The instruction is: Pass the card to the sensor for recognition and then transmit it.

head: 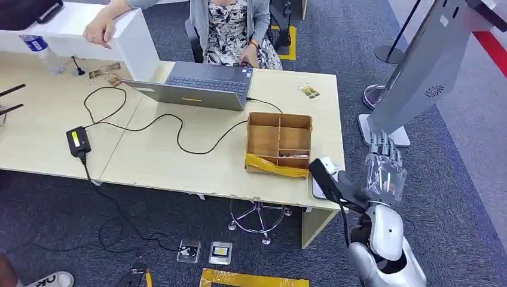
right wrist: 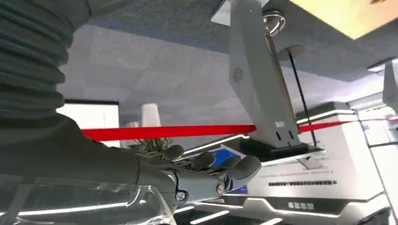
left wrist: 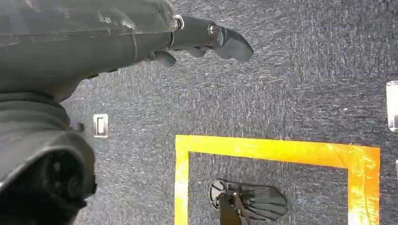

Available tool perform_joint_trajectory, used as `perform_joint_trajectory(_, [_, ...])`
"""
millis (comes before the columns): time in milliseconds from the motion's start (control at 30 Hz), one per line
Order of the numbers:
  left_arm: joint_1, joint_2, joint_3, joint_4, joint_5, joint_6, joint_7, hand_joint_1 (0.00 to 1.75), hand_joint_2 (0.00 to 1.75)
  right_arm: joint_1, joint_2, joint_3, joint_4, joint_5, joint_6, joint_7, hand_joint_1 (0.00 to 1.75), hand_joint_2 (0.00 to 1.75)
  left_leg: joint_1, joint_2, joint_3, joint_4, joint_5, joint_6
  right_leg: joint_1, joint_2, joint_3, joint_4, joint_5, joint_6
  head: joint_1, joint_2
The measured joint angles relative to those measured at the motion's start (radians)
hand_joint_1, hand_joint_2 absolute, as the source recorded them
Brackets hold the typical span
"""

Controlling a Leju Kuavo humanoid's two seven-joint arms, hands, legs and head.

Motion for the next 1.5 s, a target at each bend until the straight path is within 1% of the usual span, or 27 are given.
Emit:
perform_joint_trajectory(100, [0.007,0.000,0.000,0.000,0.000,0.000,-0.002,0.00,0.00,-0.002,0.018,0.007,0.002,0.044,0.053,-0.024,0.00,1.75,0.000,0.000,-0.001,0.000,0.000,0.000,0.000,-0.001,0.000,0.000,0.000,0.000,0.000,0.000])
perform_joint_trajectory(267, [0.009,0.000,0.000,0.000,-0.003,-0.001,-0.003,0.00,0.00,-0.020,0.048,0.026,0.015,0.085,0.099,-0.066,0.00,1.75,0.000,0.000,0.000,0.000,0.000,0.000,0.000,-0.001,0.000,0.000,0.000,0.000,0.000,0.000])
perform_joint_trajectory(467, [0.009,0.000,0.000,0.000,-0.011,-0.007,-0.006,0.00,0.00,-0.045,0.069,0.038,0.028,0.086,0.135,-0.098,0.00,1.75,0.000,0.000,-0.001,0.000,0.000,0.000,0.000,-0.001,0.000,0.000,0.000,0.000,0.000,0.000])
perform_joint_trajectory(700, [0.008,-0.001,0.000,0.000,-0.026,-0.012,-0.007,0.00,0.00,-0.066,0.079,0.056,0.041,0.060,0.185,-0.105,0.00,1.75,0.000,0.000,-0.001,0.000,0.000,0.000,0.000,-0.001,0.000,0.000,0.000,0.000,0.000,0.000])
perform_joint_trajectory(1067, [-0.002,0.000,0.000,0.000,-0.043,-0.021,-0.006,0.00,0.00,-0.080,0.088,0.080,0.081,0.029,0.192,-0.095,0.00,1.75,0.000,0.000,0.000,0.000,0.000,0.000,0.000,-0.001,0.000,0.000,0.000,0.000,0.000,0.000])
perform_joint_trajectory(1267, [-0.012,0.000,0.000,0.000,-0.057,-0.032,0.003,0.00,0.00,-0.084,0.122,0.106,0.110,-0.008,0.177,-0.080,0.00,1.75,0.001,0.000,-0.001,0.000,0.000,0.000,0.001,-0.001,0.000,0.000,0.000,0.000,0.000,0.000])
perform_joint_trajectory(1500, [-0.024,0.000,0.000,0.000,-0.076,-0.032,0.018,0.00,0.00,-0.113,0.171,0.129,0.187,-0.023,0.147,-0.081,0.00,1.75,0.001,0.000,-0.001,0.000,0.000,0.000,0.001,-0.001,0.000,0.000,0.000,-0.001,0.000,0.000])
